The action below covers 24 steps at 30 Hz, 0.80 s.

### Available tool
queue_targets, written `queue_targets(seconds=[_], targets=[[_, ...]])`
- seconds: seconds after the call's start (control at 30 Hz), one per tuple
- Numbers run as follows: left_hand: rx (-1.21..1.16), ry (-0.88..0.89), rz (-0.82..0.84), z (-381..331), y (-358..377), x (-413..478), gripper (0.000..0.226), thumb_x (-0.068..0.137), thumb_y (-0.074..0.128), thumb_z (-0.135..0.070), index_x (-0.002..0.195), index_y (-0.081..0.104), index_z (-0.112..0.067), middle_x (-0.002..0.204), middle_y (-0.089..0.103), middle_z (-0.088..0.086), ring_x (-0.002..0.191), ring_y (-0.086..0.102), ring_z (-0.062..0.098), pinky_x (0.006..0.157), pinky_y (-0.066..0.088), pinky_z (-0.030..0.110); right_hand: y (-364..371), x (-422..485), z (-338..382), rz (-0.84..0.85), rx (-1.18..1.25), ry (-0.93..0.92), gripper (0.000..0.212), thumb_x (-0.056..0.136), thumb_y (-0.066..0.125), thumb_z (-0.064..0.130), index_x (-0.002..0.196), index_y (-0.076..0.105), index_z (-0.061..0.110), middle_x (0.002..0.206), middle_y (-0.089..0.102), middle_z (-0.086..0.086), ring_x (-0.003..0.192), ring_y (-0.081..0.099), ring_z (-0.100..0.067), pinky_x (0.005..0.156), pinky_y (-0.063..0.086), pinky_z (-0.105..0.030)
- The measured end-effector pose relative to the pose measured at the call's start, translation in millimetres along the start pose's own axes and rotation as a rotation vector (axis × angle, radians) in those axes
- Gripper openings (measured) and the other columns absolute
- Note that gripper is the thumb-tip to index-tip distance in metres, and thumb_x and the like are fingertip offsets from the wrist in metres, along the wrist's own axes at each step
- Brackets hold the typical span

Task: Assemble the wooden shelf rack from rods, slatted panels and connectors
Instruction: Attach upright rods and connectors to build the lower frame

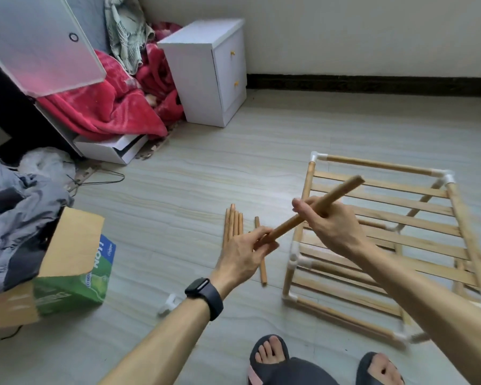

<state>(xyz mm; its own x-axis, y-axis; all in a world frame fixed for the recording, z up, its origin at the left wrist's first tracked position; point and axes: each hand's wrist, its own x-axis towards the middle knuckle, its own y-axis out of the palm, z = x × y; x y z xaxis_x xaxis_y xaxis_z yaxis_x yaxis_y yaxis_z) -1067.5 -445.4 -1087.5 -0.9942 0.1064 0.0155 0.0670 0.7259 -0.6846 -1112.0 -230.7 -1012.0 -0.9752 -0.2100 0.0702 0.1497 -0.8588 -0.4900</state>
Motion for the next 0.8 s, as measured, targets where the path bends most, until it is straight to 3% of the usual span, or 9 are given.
queue_targets(seconds=[0.07, 0.13, 0.2, 0.3, 0.4, 0.47, 0.57, 0.67, 0.8], targets=[[-0.029, 0.005, 0.026, -12.2, 5.0, -7.1, 0.037, 0.088, 0.057, -0.067, 0.123, 0.053, -0.053, 0.103, 0.068, -0.023, 0.098, 0.062, -0.007, 0.08, 0.053, 0.021, -8.3, -10.5, 15.8, -0.032, 0.09, -0.006, 0.041, 0.091, 0.065, 0.055, 0.077, 0.076, 0.018, 0.055, 0.067, 0.0, 0.046, 0.062, -0.013, 0.045, 0.049, -0.023], [-0.095, -0.072, 0.128, -17.3, 16.8, -14.5, 0.053, 0.081, 0.066, -0.069, 0.127, 0.048, -0.053, 0.114, 0.059, -0.028, 0.108, 0.056, -0.007, 0.082, 0.045, 0.016, -18.3, -19.1, 22.1, -0.081, 0.065, -0.067, 0.035, 0.096, 0.065, 0.04, 0.075, 0.074, 0.014, 0.054, 0.067, 0.0, 0.044, 0.063, -0.014, 0.044, 0.049, -0.02], [-0.157, -0.172, 0.233, -18.7, 34.1, -19.0, 0.065, 0.08, 0.072, -0.062, 0.136, 0.044, -0.043, 0.125, 0.055, -0.024, 0.116, 0.053, -0.001, 0.091, 0.046, 0.023, -29.3, -26.0, 22.1, -0.124, 0.083, -0.087, 0.032, 0.098, 0.065, 0.031, 0.075, 0.072, 0.01, 0.056, 0.068, 0.001, 0.046, 0.065, -0.016, 0.045, 0.05, -0.02], [-0.12, -0.216, 0.216, -23.7, 56.0, -17.3, 0.049, 0.091, 0.062, -0.058, 0.132, 0.056, -0.031, 0.121, 0.064, -0.012, 0.108, 0.058, 0.007, 0.088, 0.048, 0.026, -34.1, -34.6, 16.7, -0.139, 0.081, -0.054, 0.031, 0.098, 0.065, 0.026, 0.073, 0.071, 0.009, 0.055, 0.068, 0.0, 0.046, 0.065, -0.015, 0.045, 0.05, -0.021], [-0.014, -0.197, 0.17, -28.2, 62.0, -14.8, 0.03, 0.098, 0.052, -0.056, 0.12, 0.062, -0.037, 0.098, 0.067, -0.011, 0.08, 0.062, 0.008, 0.068, 0.05, 0.026, -30.6, -40.0, 9.0, -0.152, 0.095, -0.033, 0.032, 0.097, 0.066, 0.025, 0.07, 0.071, 0.01, 0.055, 0.067, -0.003, 0.046, 0.064, -0.013, 0.046, 0.049, -0.019], [0.05, -0.166, 0.155, -25.9, 64.7, -15.4, 0.018, 0.1, 0.051, -0.052, 0.11, 0.062, -0.042, 0.084, 0.062, -0.015, 0.071, 0.058, 0.005, 0.061, 0.047, 0.026, -31.5, -39.7, 6.3, -0.159, 0.046, -0.047, 0.03, 0.095, 0.067, 0.025, 0.068, 0.071, 0.013, 0.057, 0.068, -0.003, 0.049, 0.067, -0.014, 0.049, 0.053, -0.022], [0.137, -0.143, 0.139, -23.7, 67.8, -15.2, 0.022, 0.101, 0.049, -0.054, 0.113, 0.061, -0.04, 0.075, 0.057, -0.014, 0.067, 0.054, 0.004, 0.058, 0.042, 0.026, -31.3, -38.5, 8.0, -0.146, -0.084, -0.166, 0.033, 0.094, 0.065, 0.025, 0.064, 0.069, 0.012, 0.056, 0.067, -0.002, 0.053, 0.069, -0.013, 0.053, 0.058, -0.033], [0.171, -0.133, 0.158, -24.4, 68.0, -11.7, 0.026, 0.1, 0.047, -0.057, 0.114, 0.059, -0.039, 0.077, 0.059, -0.012, 0.068, 0.055, 0.005, 0.056, 0.04, 0.025, -22.3, -33.1, 18.9, -0.046, -0.342, -0.363, 0.04, 0.093, 0.063, 0.023, 0.055, 0.059, 0.01, 0.051, 0.061, 0.0, 0.045, 0.061, -0.013, 0.047, 0.052, -0.035], [0.153, -0.122, 0.14, -25.5, 70.4, -12.3, 0.029, 0.1, 0.048, -0.056, 0.117, 0.061, -0.036, 0.095, 0.07, -0.002, 0.086, 0.065, 0.02, 0.073, 0.056, 0.04, -3.7, -15.2, 33.4, 0.013, -0.475, -0.408, 0.05, 0.091, 0.063, 0.022, 0.048, 0.037, 0.024, 0.045, 0.054, -0.001, 0.036, 0.042, -0.008, 0.043, 0.031, -0.02]])
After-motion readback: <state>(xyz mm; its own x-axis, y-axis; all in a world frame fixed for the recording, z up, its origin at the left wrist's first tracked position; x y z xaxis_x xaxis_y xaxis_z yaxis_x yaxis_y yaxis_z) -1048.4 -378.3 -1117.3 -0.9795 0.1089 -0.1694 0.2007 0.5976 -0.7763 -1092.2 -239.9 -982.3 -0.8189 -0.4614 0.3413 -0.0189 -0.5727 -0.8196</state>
